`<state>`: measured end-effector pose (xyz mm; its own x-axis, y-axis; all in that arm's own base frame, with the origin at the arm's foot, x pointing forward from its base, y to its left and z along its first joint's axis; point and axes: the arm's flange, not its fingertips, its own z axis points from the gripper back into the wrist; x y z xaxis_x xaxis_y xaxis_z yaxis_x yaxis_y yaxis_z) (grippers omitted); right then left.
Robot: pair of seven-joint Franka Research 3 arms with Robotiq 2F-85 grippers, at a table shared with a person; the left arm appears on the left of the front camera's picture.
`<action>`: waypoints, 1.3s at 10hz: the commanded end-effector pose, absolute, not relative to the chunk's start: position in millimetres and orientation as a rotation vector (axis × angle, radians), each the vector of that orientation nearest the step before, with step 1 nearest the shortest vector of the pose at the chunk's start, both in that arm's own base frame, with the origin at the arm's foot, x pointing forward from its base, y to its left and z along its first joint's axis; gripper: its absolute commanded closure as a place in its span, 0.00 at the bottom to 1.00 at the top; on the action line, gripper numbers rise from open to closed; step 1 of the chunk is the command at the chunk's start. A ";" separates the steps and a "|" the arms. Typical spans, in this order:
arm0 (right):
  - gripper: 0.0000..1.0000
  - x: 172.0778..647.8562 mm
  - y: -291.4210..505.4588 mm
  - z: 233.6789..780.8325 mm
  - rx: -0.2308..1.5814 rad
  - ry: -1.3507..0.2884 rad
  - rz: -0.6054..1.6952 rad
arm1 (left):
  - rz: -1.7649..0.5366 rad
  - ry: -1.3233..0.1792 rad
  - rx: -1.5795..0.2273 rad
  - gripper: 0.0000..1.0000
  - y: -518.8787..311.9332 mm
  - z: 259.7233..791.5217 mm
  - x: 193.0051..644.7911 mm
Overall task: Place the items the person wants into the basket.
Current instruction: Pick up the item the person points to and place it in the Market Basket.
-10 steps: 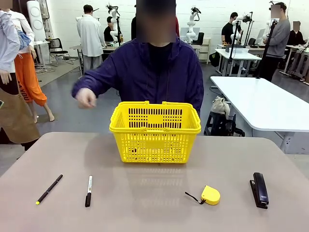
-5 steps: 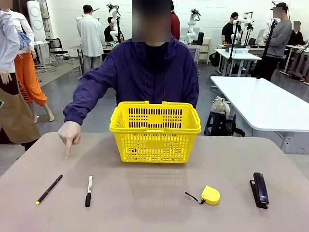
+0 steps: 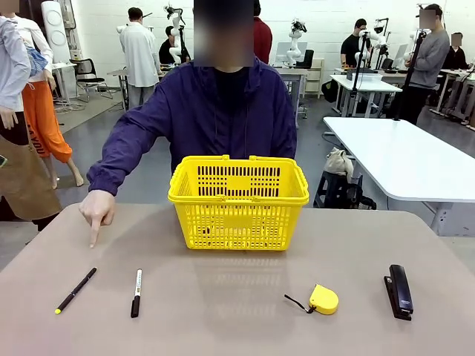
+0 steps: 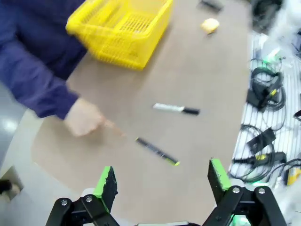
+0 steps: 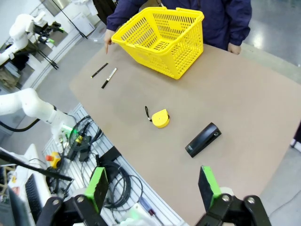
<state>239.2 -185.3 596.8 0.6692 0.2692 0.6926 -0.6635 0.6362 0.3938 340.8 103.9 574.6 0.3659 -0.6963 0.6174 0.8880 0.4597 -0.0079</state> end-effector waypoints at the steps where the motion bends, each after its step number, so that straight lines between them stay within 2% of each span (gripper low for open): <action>1: 0.00 240.2 -184.7 597.4 0.714 -0.659 0.592 | -0.919 -0.369 0.040 0.00 50.0 565.5 346.1; 2: 0.00 240.2 -184.7 597.4 0.714 -0.659 0.592 | -0.888 -0.273 0.198 0.00 22.2 557.9 346.4; 3: 0.00 240.2 -184.7 597.4 0.714 -0.659 0.592 | -0.862 -0.228 0.196 0.00 3.4 552.2 350.5; 7: 0.00 240.2 -184.7 597.4 0.714 -0.659 0.592 | -0.719 -0.185 0.033 0.00 -34.6 494.0 363.5; 10: 0.00 240.2 -184.7 597.4 0.714 -0.659 0.592 | -0.687 -0.223 0.007 0.00 -46.2 444.7 369.8; 12: 0.00 240.2 -184.7 597.4 0.714 -0.659 0.592 | -0.691 -0.185 -0.026 0.00 -43.1 434.9 374.1; 13: 0.00 240.2 -184.7 597.4 0.714 -0.659 0.592 | -0.707 -0.184 0.015 0.00 -43.4 444.0 371.5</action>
<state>238.9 -185.5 597.1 0.6696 0.2691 0.6922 -0.6626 0.6375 0.3931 374.9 -42.6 437.3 0.7489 -0.6436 0.1582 0.6425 0.7635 0.0647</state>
